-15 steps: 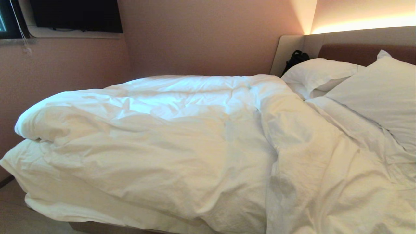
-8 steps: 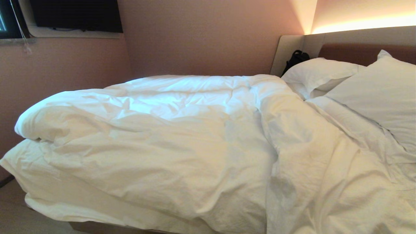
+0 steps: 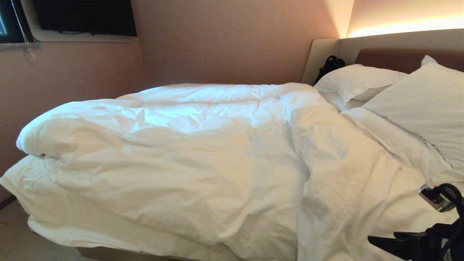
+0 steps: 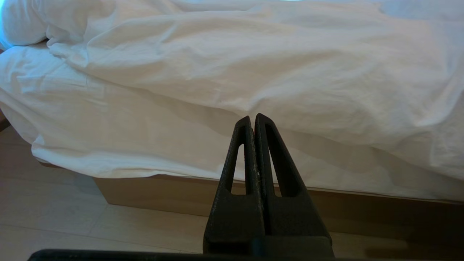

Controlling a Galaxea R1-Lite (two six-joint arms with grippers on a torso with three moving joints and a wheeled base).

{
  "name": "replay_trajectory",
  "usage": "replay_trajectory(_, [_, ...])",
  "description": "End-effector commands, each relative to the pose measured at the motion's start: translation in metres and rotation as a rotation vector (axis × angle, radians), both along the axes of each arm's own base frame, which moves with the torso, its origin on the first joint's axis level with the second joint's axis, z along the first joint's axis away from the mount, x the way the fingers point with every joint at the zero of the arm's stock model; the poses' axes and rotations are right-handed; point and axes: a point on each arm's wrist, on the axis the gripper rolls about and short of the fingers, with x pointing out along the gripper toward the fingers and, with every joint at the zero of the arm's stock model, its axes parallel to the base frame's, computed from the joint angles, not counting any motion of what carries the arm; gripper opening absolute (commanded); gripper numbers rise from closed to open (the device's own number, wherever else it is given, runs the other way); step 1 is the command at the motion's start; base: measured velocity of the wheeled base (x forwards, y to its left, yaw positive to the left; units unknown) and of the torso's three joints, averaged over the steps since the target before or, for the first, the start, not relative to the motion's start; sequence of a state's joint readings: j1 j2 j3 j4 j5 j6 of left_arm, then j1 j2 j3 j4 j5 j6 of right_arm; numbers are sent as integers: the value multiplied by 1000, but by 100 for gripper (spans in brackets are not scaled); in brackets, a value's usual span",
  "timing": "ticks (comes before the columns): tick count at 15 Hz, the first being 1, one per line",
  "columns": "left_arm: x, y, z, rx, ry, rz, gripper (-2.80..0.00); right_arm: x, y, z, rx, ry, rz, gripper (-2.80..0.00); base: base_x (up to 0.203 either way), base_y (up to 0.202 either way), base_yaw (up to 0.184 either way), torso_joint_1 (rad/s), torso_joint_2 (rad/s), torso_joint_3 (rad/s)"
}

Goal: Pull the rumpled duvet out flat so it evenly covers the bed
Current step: Flatten the corners of the folded blanket

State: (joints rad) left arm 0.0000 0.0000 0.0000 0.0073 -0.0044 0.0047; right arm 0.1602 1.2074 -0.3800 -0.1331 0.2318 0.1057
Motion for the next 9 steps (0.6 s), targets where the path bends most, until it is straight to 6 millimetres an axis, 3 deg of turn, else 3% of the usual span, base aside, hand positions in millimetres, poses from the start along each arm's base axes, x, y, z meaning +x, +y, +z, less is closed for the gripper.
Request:
replay_trajectory(1, [0,0,0,0,0,0,-280,-3,8,3,9,-24,64,0,0,0,0,0,0,0])
replay_trajectory(4, [0,0,0,0,0,0,-280,-10,15,9,-3,-18,109,0,0,0,0,0,0,0])
replay_trajectory(9, [0,0,0,0,0,0,-280,17,22,-1,-65,59,41,0,0,0,0,0,0,0])
